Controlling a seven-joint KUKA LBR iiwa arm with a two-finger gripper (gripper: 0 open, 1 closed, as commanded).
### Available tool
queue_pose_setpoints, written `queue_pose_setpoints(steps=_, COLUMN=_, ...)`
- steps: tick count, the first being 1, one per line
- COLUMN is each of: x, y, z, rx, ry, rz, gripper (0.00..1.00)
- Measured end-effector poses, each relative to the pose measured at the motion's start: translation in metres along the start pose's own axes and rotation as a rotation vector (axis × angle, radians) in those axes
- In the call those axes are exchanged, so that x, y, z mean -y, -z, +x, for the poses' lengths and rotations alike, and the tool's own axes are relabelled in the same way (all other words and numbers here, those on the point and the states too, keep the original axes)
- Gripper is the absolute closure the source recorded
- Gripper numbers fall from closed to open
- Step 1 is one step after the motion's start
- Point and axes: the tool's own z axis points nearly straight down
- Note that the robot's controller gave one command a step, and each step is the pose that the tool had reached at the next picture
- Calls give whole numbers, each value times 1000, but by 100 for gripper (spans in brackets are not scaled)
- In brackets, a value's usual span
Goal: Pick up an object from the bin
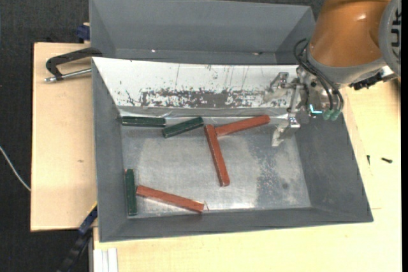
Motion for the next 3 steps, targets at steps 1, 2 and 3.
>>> queue_pose_setpoints(steps=1, x=0, y=4, z=-2, rx=8, ry=1, rz=1, gripper=0)
queue_pose_setpoints(steps=2, x=-29, y=-49, z=-4, rx=14, ry=23, rz=2, gripper=0)
queue_pose_setpoints(steps=3, x=-54, y=-110, z=-11, rx=6, ry=74, rz=-2, gripper=0)
